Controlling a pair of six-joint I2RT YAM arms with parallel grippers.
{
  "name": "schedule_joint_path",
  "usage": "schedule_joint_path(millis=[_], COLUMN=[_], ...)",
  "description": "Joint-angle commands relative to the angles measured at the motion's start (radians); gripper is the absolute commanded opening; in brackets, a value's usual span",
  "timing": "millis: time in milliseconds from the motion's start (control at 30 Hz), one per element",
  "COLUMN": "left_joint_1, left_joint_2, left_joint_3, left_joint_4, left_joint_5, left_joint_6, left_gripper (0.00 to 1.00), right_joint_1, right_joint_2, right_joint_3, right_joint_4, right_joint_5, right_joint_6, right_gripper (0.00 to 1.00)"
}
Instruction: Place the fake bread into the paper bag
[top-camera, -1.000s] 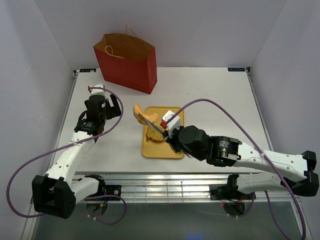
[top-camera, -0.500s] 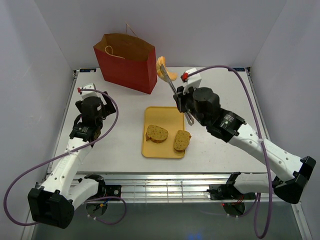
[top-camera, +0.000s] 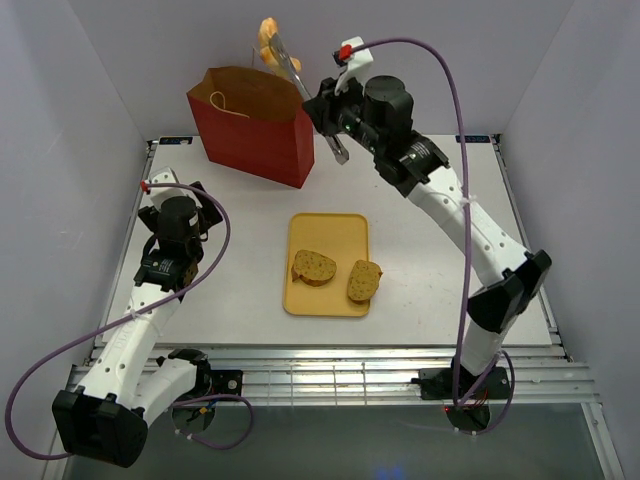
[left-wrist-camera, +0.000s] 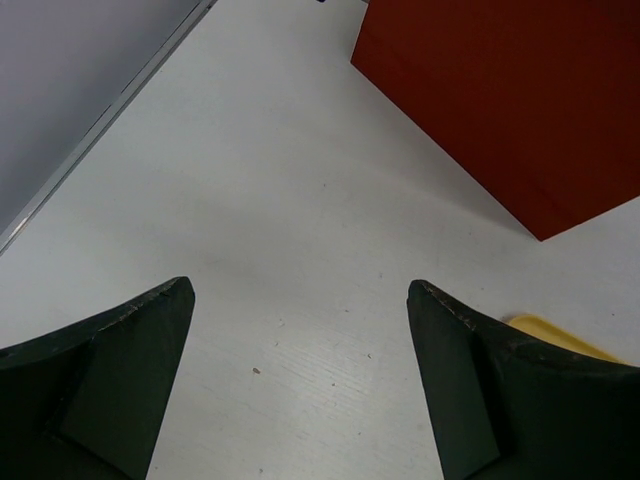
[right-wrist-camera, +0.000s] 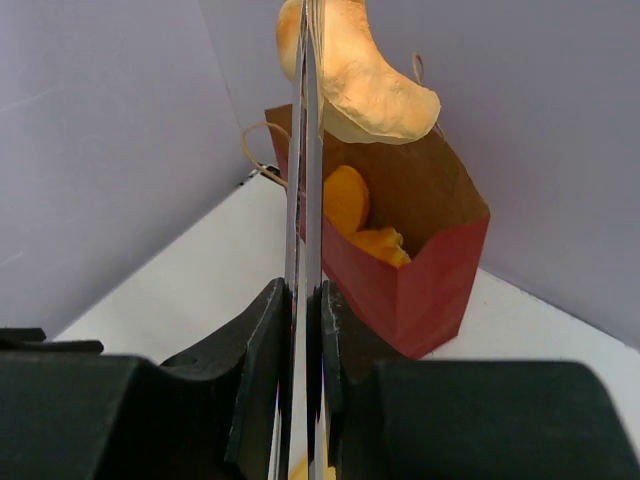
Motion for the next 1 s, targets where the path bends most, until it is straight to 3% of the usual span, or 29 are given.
schedule_joint_path(millis=[0, 100, 267, 500, 967], left_joint_1=[-0.004, -0.003, -0.003, -0.003, -0.003], left_joint_2=[-0.013, -0.002, 0.004, 0.025, 0.030], left_joint_3=[-0.012, -0.008, -0.009, -0.002, 0.003], left_joint_4=[0.012, 0.008, 0.012, 0.006, 0.006], left_joint_5=[-0.009, -0.006, 0.022, 0.080, 0.128], left_joint_6=[-0.020, -0.020, -0.021, -0.027, -0.027], left_gripper=[0.98, 0.98, 0.98, 0.98, 0.98], right_joint_1=[-0.036, -0.059, -0.087, -0.101, -0.160], right_joint_2=[0.124, 0.214, 0.283, 0.415, 0.596], right_joint_3=[0.166, 0.263, 0.269, 0.322, 0.388], right_joint_4=[0.064, 0.082, 0.249, 0.359, 0.482], right_joint_5=[-0.132, -0.170, -0.261, -0.322, -0.413], right_joint_6=[0.008, 0.048, 0.112, 0.186, 0.448], right_gripper=[0.09, 0.08, 0.08, 0.09, 0.09])
